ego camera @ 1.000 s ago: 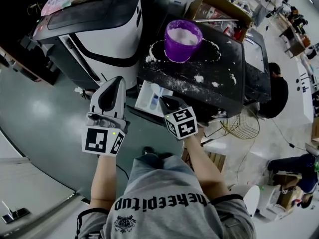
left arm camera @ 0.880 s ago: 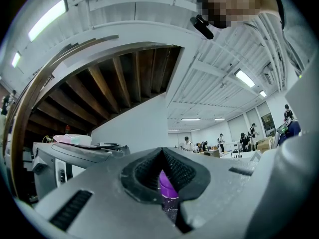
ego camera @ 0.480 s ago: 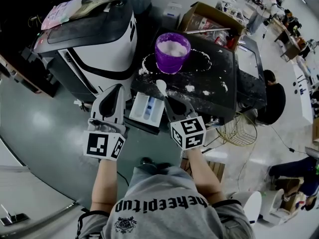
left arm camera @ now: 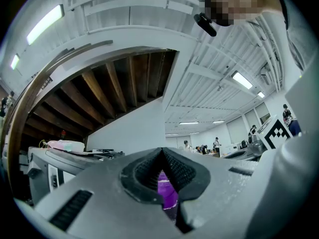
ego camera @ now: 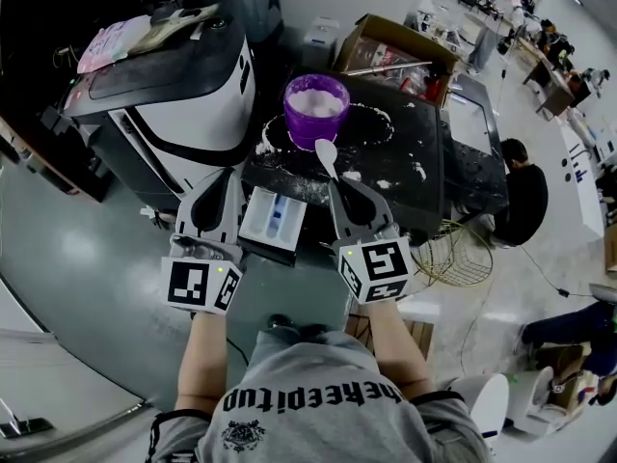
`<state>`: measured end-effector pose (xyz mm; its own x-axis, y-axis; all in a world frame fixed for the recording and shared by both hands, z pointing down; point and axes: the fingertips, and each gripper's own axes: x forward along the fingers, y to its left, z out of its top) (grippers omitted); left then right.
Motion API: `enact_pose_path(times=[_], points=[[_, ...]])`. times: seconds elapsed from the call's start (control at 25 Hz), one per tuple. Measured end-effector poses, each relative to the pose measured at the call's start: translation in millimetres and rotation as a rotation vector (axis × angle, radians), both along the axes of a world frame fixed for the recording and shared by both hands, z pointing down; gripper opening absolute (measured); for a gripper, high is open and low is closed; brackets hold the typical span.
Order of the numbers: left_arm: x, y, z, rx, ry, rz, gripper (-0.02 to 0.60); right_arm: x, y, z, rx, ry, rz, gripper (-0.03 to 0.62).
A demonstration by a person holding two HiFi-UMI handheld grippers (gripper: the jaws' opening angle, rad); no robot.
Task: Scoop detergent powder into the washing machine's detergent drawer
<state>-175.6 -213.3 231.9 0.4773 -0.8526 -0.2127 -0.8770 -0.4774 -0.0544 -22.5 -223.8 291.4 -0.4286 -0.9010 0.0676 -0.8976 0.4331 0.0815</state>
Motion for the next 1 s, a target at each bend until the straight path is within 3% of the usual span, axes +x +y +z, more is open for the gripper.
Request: enact_pose_path(times=[0.4,1.0], points=[[21.0,21.1,-11.7,0.027,0.007,-0.003,0.003,47.8,28.3,-46.7,0.135,-0.029,0.095,0.006],[37.6,42.8,-19.7,0.042,0.027,-0.009,0.003,86.5,57.3,-62.3,0.208,-0.042,0.186,0.006]])
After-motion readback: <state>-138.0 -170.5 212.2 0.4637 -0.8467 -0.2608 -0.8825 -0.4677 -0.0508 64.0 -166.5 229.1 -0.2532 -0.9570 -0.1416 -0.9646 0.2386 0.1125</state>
